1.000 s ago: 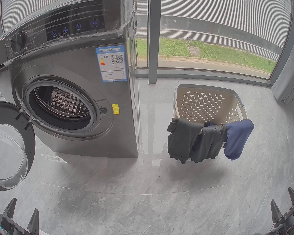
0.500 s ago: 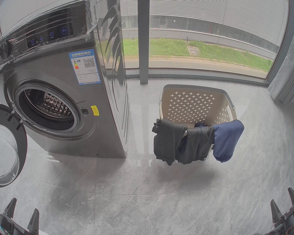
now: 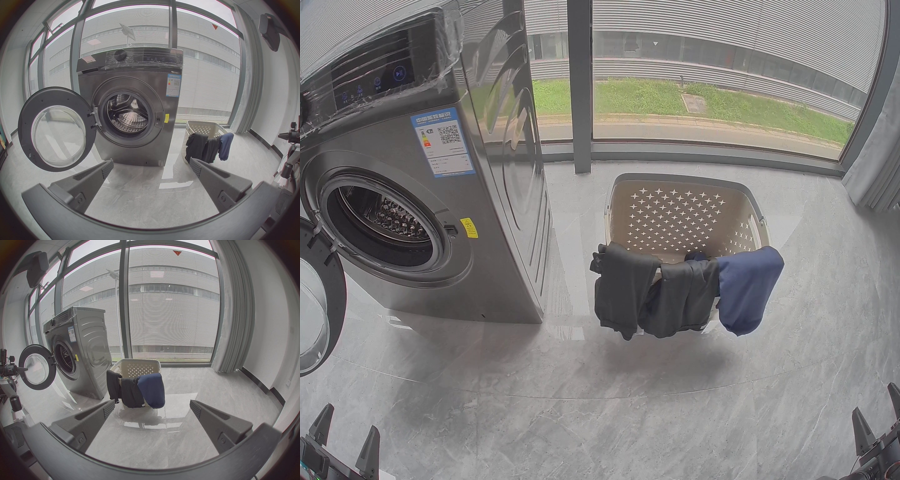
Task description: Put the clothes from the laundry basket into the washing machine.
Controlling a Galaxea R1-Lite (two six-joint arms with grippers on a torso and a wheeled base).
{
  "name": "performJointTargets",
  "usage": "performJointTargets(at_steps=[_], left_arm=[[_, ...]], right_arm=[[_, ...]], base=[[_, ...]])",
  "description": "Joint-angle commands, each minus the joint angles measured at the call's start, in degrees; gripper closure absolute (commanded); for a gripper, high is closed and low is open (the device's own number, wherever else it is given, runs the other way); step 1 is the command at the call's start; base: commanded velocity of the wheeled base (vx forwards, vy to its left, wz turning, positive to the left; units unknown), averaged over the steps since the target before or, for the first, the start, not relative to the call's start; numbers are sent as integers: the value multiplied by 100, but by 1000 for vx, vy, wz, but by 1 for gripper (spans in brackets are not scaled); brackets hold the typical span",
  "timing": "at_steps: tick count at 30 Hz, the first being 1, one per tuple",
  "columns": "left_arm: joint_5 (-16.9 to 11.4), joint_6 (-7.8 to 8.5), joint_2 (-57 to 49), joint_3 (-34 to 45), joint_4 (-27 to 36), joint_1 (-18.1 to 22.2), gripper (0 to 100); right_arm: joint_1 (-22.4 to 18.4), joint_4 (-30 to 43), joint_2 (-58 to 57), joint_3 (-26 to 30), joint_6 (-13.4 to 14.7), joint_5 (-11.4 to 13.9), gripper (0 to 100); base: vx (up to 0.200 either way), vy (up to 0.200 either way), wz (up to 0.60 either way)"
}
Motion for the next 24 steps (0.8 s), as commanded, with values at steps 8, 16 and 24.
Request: performJointTargets(at_steps=[8,16,24], left_arm=[[2,-4,-51,75,2,-5,0],[2,-4,-51,84,2,-5,0],[2,-4,-51,75,2,-5,0]], right_arm=[[0,-7,-57,101,-2,2,0],[0,-7,-57,101,-2,2,0],[0,-7,-57,101,-2,2,0]], base=[[50,0,0],[200,0,0],[50,0,0]])
